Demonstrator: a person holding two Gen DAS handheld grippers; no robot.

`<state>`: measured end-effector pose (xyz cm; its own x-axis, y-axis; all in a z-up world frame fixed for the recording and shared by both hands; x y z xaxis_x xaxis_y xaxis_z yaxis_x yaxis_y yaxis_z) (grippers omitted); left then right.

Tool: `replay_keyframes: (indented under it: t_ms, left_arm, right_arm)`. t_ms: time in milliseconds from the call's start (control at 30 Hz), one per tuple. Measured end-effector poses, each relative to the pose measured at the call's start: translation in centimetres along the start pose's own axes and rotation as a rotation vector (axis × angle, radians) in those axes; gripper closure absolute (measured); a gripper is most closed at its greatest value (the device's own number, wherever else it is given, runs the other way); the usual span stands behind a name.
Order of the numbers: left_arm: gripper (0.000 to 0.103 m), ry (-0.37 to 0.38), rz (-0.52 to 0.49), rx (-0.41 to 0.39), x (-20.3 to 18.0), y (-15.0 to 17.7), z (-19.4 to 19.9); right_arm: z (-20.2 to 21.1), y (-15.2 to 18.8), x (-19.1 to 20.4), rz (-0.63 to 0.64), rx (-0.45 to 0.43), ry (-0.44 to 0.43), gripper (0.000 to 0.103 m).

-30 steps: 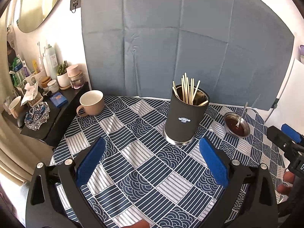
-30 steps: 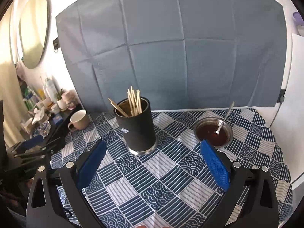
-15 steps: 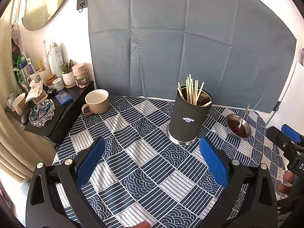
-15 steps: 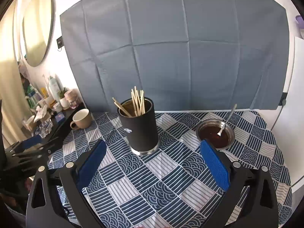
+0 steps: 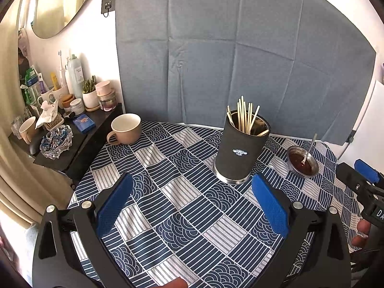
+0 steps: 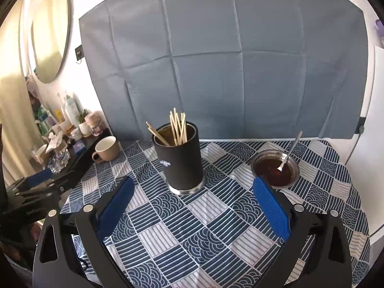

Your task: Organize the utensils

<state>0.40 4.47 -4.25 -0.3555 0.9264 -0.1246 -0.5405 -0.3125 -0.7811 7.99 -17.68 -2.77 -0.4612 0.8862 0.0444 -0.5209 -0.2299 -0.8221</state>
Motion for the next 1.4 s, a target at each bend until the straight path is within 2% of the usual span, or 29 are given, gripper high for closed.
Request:
replay_keyframes:
  t_ms: [1400]
  left_arm:
    - [0.006,0.027,0.023,0.039,0.2,0.5,-0.4]
  right_arm:
    - [-1.1,0.5,-0.3,0.002,0.040,-0.007,0.008]
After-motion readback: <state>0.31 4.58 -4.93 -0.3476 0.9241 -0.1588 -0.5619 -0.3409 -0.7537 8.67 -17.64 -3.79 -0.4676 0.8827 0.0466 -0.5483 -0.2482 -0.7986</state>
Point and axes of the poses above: each gripper's, at about its wrist camera, not at the fingertips, and z roughly against the way its jaws point, x to its left, y to its underside, the point moved 5 cm from there along -z, roughly the way its jaws point, and after that the axes turned 7 degrees about z, right-handed, at the moved point
